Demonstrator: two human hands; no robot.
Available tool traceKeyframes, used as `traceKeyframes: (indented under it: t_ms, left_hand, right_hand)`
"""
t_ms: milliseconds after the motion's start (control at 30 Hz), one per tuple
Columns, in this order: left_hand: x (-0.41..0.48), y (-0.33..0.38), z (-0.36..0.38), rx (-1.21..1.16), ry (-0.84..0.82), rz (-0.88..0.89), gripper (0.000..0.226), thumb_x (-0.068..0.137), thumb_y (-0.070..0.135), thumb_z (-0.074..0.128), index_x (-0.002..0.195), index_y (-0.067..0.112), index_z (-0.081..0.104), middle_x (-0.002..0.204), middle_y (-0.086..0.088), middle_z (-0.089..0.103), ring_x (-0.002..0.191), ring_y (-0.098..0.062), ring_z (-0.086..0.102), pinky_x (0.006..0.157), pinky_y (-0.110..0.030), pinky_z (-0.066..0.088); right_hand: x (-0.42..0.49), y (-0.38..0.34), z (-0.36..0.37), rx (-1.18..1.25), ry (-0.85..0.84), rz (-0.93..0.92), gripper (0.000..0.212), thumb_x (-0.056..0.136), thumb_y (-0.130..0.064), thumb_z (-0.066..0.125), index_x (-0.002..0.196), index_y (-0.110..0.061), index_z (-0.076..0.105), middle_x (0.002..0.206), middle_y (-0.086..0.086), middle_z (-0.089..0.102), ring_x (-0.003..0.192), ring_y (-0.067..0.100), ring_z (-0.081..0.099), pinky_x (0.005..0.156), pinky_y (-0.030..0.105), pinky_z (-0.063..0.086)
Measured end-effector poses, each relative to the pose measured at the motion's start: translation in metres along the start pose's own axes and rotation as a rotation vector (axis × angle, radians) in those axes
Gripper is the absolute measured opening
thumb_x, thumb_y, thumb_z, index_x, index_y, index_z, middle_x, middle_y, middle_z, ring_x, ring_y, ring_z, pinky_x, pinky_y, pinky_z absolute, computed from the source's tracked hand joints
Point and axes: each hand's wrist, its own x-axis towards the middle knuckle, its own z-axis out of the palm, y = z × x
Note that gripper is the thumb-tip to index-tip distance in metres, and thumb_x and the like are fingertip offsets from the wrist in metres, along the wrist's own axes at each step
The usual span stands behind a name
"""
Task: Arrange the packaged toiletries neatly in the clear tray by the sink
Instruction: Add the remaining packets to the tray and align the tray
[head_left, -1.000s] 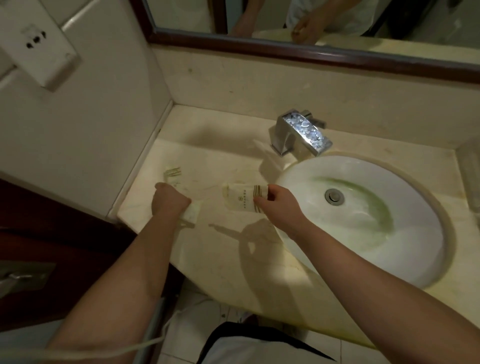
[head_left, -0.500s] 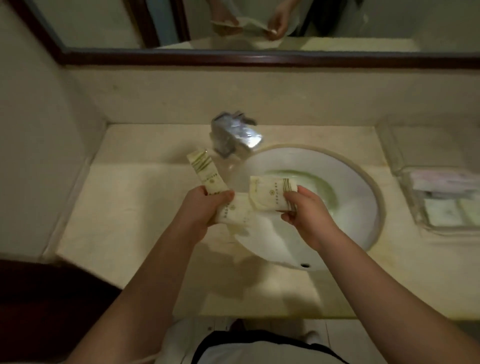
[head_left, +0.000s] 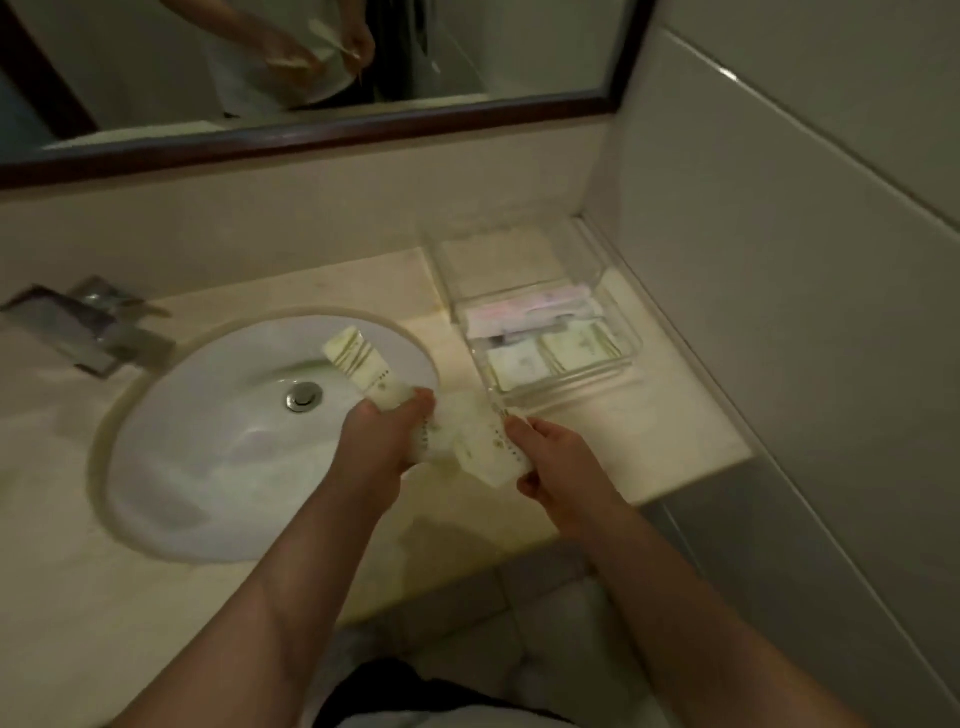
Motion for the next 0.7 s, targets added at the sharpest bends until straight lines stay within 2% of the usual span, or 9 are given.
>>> traceKeyframes:
  t_ms: [100,200,267,333,467,567,633,700]
  left_hand:
    - [0.0,-0.007,0.038,-0.003,-0.007,0.012,0.01,0.086,0.008,0.066,0.096,0.009,0.068,0.095,-0.013,0.073,0.086,-0.03,0.071,0.07,-0.041,0.06]
    - [0.011,-0.009,0.063,0.032,-0.014,-0.004,0.007,0.086,0.008,0.066,0.093,0.009,0.069,0.09,-0.01,0.074,0.081,-0.026,0.072,0.064,-0.036,0.059]
    - [0.022,-0.009,0.071,0.056,-0.035,-0.042,0.011,0.086,0.01,0.067,0.097,0.009,0.07,0.093,-0.01,0.076,0.083,-0.025,0.073,0.068,-0.037,0.058]
    - [0.034,-0.005,0.075,0.083,-0.066,-0.066,0.015,0.086,0.011,0.067,0.1,0.008,0.07,0.093,-0.009,0.076,0.085,-0.026,0.073,0.071,-0.04,0.058]
    - [0.062,0.008,0.077,0.16,-0.049,-0.051,0.007,0.086,0.011,0.065,0.089,0.012,0.071,0.081,-0.007,0.075,0.085,-0.032,0.07,0.079,-0.046,0.056]
    - [0.079,0.024,0.087,0.384,-0.112,-0.003,0.006,0.083,0.017,0.07,0.085,0.013,0.073,0.077,-0.008,0.07,0.078,-0.029,0.066,0.075,-0.043,0.055]
    - [0.079,0.037,0.101,0.613,-0.238,0.033,0.016,0.082,0.025,0.072,0.093,0.014,0.073,0.078,-0.002,0.07,0.073,-0.022,0.065,0.07,-0.035,0.054]
    - [0.079,0.046,0.117,0.802,-0.374,0.004,0.02,0.079,0.029,0.075,0.095,0.018,0.073,0.085,0.0,0.074,0.075,-0.019,0.071,0.07,-0.034,0.058]
  right_hand:
    - [-0.001,-0.01,-0.023,-0.107,-0.08,-0.005,0.022,0.086,-0.034,0.068,0.092,-0.013,0.074,0.088,0.011,0.071,0.077,0.026,0.058,0.062,0.033,0.043]
    - [0.011,-0.02,-0.038,-0.218,-0.06,-0.024,0.019,0.085,-0.031,0.07,0.097,-0.017,0.075,0.094,0.004,0.076,0.082,0.018,0.069,0.068,0.03,0.051]
    - [0.024,-0.027,-0.047,-0.223,-0.046,-0.029,0.017,0.084,-0.028,0.071,0.098,-0.018,0.075,0.093,0.001,0.077,0.085,0.015,0.072,0.07,0.027,0.055]
    - [0.037,-0.037,-0.059,-0.241,-0.037,-0.039,0.017,0.083,-0.025,0.071,0.098,-0.017,0.075,0.093,0.001,0.077,0.086,0.016,0.073,0.075,0.031,0.058]
    - [0.065,-0.066,-0.084,-0.412,-0.028,-0.084,0.011,0.084,-0.024,0.07,0.093,-0.019,0.074,0.093,0.002,0.076,0.088,0.017,0.072,0.083,0.037,0.057]
    - [0.085,-0.095,-0.096,-0.618,-0.132,-0.098,0.014,0.082,-0.026,0.071,0.092,-0.018,0.074,0.089,-0.002,0.076,0.081,0.012,0.073,0.077,0.032,0.058]
    - [0.095,-0.111,-0.096,-0.776,-0.204,-0.102,0.014,0.08,-0.027,0.072,0.09,-0.017,0.074,0.087,-0.003,0.075,0.078,0.011,0.072,0.073,0.03,0.058]
    - [0.103,-0.125,-0.095,-0.882,-0.273,-0.107,0.011,0.08,-0.029,0.073,0.086,-0.021,0.074,0.083,-0.006,0.074,0.075,0.008,0.071,0.067,0.027,0.056]
